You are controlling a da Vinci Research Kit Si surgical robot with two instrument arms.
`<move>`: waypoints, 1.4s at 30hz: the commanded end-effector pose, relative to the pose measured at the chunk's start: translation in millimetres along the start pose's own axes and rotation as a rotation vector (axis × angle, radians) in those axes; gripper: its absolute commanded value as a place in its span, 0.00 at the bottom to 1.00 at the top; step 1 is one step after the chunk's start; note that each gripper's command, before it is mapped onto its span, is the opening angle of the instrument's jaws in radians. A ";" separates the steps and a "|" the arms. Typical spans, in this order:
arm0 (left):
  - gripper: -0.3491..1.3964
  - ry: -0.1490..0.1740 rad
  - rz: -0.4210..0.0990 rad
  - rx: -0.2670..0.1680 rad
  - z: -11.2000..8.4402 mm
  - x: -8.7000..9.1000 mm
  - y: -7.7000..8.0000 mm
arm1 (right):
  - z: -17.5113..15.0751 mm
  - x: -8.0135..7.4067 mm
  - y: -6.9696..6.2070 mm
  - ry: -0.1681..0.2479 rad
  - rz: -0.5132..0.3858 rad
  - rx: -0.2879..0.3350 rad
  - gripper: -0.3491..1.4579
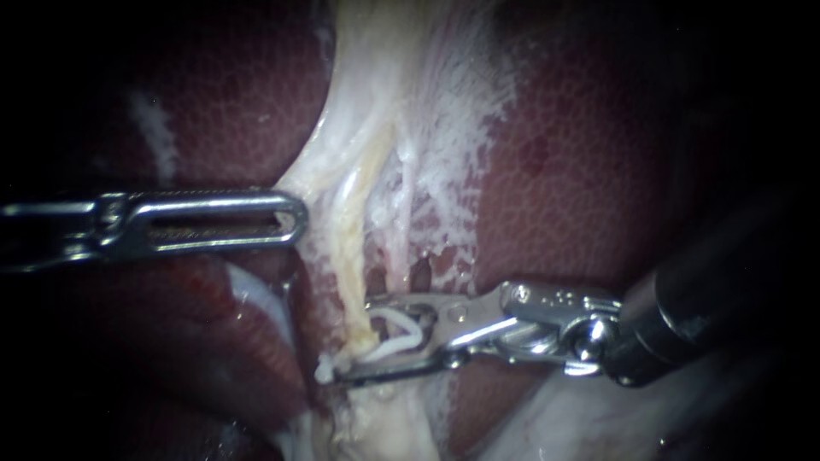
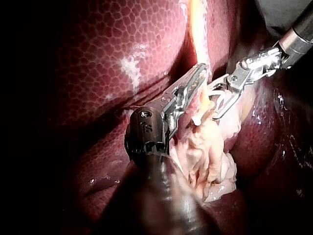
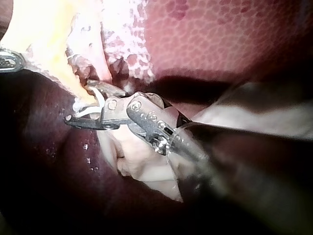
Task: Clipping second clip left tube
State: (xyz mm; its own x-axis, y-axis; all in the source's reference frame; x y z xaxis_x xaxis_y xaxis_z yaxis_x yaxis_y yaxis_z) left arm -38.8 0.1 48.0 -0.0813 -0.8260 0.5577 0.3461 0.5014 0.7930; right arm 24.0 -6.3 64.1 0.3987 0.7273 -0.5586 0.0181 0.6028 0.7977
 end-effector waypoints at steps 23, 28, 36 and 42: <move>0.00 0.000 0.001 0.001 0.2 0.3 0.4 | 3.4 0.8 0.5 0.002 0.006 0.049 0.40; 0.00 0.000 0.002 0.000 0.2 0.4 0.4 | 3.5 -0.3 1.1 -0.039 0.009 0.025 0.03; 0.00 0.000 0.002 0.000 0.2 0.4 0.4 | 2.4 -0.1 1.7 -0.048 0.013 -0.002 0.00; 0.00 0.000 0.002 0.000 0.2 0.4 0.4 | 2.5 -0.2 1.7 -0.048 0.013 -0.002 0.00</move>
State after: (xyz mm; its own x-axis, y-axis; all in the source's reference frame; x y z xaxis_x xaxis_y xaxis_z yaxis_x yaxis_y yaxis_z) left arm -38.9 0.0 48.5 -0.0809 -0.8251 0.5591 0.3458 0.5029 0.7922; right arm 26.2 -6.1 66.1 0.4424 0.7184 -0.5368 0.0110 0.5942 0.8043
